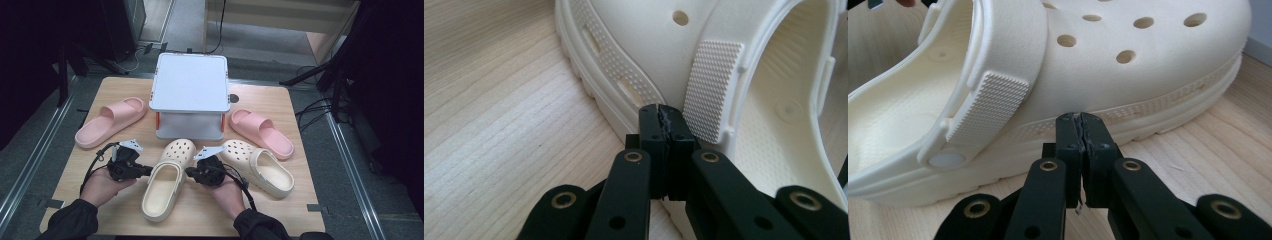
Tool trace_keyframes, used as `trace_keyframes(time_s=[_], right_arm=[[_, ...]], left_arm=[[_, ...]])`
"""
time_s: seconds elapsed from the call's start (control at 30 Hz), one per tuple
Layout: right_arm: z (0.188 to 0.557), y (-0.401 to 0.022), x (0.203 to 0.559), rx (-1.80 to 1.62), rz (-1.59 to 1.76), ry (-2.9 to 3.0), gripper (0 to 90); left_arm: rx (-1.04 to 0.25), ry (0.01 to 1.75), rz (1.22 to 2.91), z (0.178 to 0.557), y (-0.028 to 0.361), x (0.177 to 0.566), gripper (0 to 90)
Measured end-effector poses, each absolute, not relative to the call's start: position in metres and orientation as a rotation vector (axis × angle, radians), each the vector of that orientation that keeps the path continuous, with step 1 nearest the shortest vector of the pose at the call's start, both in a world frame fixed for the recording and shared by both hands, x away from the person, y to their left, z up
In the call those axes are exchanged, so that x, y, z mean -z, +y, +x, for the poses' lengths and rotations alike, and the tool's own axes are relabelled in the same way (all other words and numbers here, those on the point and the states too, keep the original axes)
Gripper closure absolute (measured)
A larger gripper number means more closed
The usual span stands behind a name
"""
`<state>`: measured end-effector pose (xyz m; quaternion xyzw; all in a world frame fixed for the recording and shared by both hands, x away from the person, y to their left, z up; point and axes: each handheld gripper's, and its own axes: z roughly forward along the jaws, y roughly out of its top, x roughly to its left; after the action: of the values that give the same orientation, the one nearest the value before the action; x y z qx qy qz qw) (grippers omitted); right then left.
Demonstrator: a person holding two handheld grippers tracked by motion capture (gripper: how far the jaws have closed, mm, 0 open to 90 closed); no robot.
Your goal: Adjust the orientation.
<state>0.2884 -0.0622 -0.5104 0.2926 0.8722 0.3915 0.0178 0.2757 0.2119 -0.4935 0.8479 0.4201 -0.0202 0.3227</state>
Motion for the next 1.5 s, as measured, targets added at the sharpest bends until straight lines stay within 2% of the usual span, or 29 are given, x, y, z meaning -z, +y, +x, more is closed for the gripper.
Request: trace_keyframes(time_s=[0.2, 0.4, 0.6, 0.77, 0.93, 1.07, 1.27, 1.5], right_arm=[[0.292, -0.067, 0.509, -1.193, 0.952, 2.686, 88.2], [0.303, -0.077, 0.509, -1.202, 1.015, 2.659, 86.3], [0.306, -0.082, 0.507, -1.217, 0.979, 2.648, 77.1], [0.308, -0.092, 0.497, -1.297, 0.976, 2.660, 70.7], [0.305, -0.104, 0.487, -1.361, 0.974, 2.659, 63.1], [0.300, -0.112, 0.478, -1.397, 0.975, 2.665, 57.3], [0.292, -0.124, 0.468, -1.390, 0.943, 2.684, 53.5], [0.289, -0.140, 0.460, -1.368, 0.947, 2.671, 55.0]], left_arm=[[0.116, 1.103, 2.190, 0.276, 0.203, 0.493, 89.1], [0.117, 1.105, 2.182, 0.280, 0.197, 0.493, 86.0], [0.084, 1.118, 2.176, 0.278, 0.201, 0.486, 73.7], [0.051, 1.123, 2.174, 0.274, 0.203, 0.477, 57.3], [0.014, 1.087, 2.162, 0.271, 0.206, 0.469, 48.1], [0.010, 1.078, 2.157, 0.271, 0.208, 0.465, 46.6], [0.014, 1.066, 2.153, 0.274, 0.212, 0.464, 43.1], [0.032, 1.036, 2.164, 0.279, 0.211, 0.464, 40.8]])
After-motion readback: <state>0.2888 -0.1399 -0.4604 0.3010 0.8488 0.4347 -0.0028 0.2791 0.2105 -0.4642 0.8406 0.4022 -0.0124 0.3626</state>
